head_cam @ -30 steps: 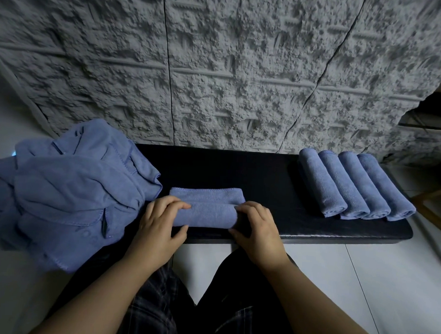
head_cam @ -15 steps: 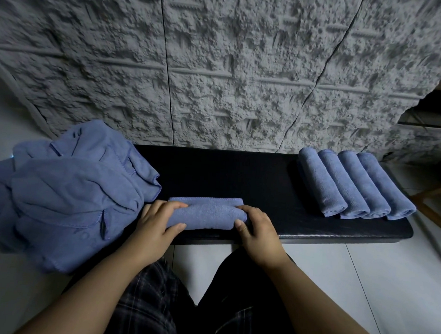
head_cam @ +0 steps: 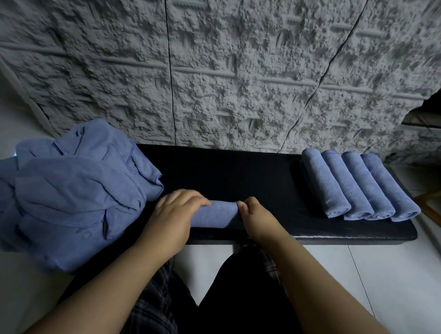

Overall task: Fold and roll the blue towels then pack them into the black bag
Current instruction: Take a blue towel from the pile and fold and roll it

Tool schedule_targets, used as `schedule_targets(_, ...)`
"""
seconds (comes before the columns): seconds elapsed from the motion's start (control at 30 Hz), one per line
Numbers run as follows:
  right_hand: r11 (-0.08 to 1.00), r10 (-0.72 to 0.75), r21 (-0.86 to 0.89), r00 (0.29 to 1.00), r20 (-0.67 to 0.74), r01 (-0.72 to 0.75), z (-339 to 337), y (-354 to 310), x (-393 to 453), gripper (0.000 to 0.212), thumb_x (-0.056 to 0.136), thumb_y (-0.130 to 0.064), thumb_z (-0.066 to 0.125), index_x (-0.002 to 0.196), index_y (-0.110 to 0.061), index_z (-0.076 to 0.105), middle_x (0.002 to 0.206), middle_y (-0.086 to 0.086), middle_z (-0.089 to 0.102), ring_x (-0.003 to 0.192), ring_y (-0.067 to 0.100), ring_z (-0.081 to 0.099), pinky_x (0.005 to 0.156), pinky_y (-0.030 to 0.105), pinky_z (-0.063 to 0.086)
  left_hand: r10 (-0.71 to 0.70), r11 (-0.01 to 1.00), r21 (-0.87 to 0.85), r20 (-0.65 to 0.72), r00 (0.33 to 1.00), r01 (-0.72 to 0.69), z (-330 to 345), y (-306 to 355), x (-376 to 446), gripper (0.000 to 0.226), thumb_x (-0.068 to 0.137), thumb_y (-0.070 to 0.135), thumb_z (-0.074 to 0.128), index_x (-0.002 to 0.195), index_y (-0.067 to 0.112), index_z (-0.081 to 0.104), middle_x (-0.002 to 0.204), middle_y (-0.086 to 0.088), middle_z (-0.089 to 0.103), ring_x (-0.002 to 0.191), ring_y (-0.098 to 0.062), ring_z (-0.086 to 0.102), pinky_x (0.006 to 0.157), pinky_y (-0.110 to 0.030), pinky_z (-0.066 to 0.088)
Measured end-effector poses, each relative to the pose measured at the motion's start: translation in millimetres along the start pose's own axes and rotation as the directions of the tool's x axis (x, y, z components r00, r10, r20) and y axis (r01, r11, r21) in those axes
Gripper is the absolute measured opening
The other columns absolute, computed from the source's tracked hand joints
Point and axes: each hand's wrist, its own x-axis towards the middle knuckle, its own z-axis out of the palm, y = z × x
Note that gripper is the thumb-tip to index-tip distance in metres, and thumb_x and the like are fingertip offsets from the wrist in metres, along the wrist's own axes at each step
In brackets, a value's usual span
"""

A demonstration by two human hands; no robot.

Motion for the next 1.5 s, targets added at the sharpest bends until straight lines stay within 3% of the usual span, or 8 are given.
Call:
schedule_targets(0.2,0.948,0.132,-0.273,0.982,-0.135,-0.165,2,-13,10,0.041,0.102,-0.039,0.024,0.118,-0.008,0.046,0.124,0.015,0.051,0.118,0.033,0.043,0.096,0.043,0.034,0.007,0.985,0.167,0.162,0.987,-0.035,4,14,5,0.049,0.079,0.027,0.034,0.119,0.024,0.061,0.125,0.01,0.06,0.12,-0.012,0.054,0.109,-0.034,0.029)
schedule_targets(0.3,0.858,-0.316,-0.512,0.835,-0.451,0.048,15,-14,5,0.022,0.09,-0.016,0.039,0.098,-0.007,0.058,0.1,0.012,0.057,0.094,0.034,0.055,0.073,0.04,0.045,0.022,0.969,0.234,0.214,0.977,-0.073,8,6,5,0.052,0.079,0.035,0.036,0.125,0.024,0.057,0.13,0.011,0.056,0.125,-0.012,0.049,0.107,-0.037,0.019)
schedule_targets(0.37,0.796,-0.526,-0.558,0.723,-0.447,0.234,26,-15,-1,0.028,0.079,-0.019,0.039,0.092,-0.011,0.063,0.093,0.006,0.06,0.083,0.028,0.059,0.065,0.033,0.048,0.019,0.962,0.261,0.245,0.969,-0.085,8,3,7,0.052,0.078,0.034,0.035,0.124,0.024,0.058,0.131,0.011,0.056,0.126,-0.011,0.048,0.108,-0.037,0.017)
schedule_targets(0.43,0.759,-0.583,-0.551,0.74,-0.335,0.348,41,-16,-9,0.038,0.083,-0.025,0.036,0.106,-0.011,0.063,0.106,0.004,0.063,0.097,0.025,0.061,0.079,0.032,0.051,0.023,0.964,0.251,0.244,0.969,-0.086,9,0,9,0.052,0.077,0.033,0.034,0.124,0.024,0.057,0.132,0.012,0.055,0.127,-0.01,0.046,0.108,-0.036,0.015)
schedule_targets(0.57,0.718,-0.575,-0.61,0.779,-0.249,0.335,54,-1,-10,0.054,0.097,-0.041,0.028,0.13,-0.005,0.052,0.131,0.007,0.057,0.126,0.026,0.05,0.11,0.037,0.03,0.045,0.989,0.127,0.223,0.974,-0.075,12,-7,10,0.053,0.082,0.036,0.035,0.133,0.026,0.049,0.139,0.014,0.048,0.132,-0.006,0.036,0.11,-0.031,0.013)
schedule_targets(1.0,0.789,-0.555,-0.437,0.805,-0.209,0.431,44,-1,-2,0.062,0.098,-0.054,0.019,0.134,-0.013,0.048,0.131,0.0,0.055,0.121,0.017,0.045,0.11,0.027,0.012,-0.039,0.981,-0.178,0.18,0.983,0.072,19,-19,14,0.064,0.082,0.05,0.021,0.139,0.029,0.04,0.137,0.025,0.029,0.13,0.005,0.019,0.113,-0.021,0.004)
schedule_targets(1.23,0.805,-0.543,-0.429,0.8,-0.256,0.41,43,3,-1,0.051,0.098,-0.037,0.028,0.138,-0.01,0.045,0.131,0.004,0.056,0.122,0.022,0.047,0.113,0.034,0.021,-0.204,0.893,-0.375,0.153,0.967,0.248,4,-15,-3,0.035,0.091,0.009,0.049,0.122,0.026,0.049,0.134,0.011,0.04,0.122,0.002,0.035,0.095,-0.002,0.023)
schedule_targets(1.5,0.905,-0.391,-0.357,0.785,-0.481,0.232,35,19,-10,0.044,0.09,-0.028,0.041,0.13,-0.015,0.054,0.133,0.012,0.054,0.125,0.035,0.049,0.103,0.043,0.035,-0.07,0.937,-0.307,0.302,0.951,0.167,15,4,-18,0.06,0.088,0.007,0.059,0.139,0.027,0.035,0.137,0.014,0.019,0.125,0.002,0.028,0.092,0.0,0.023)
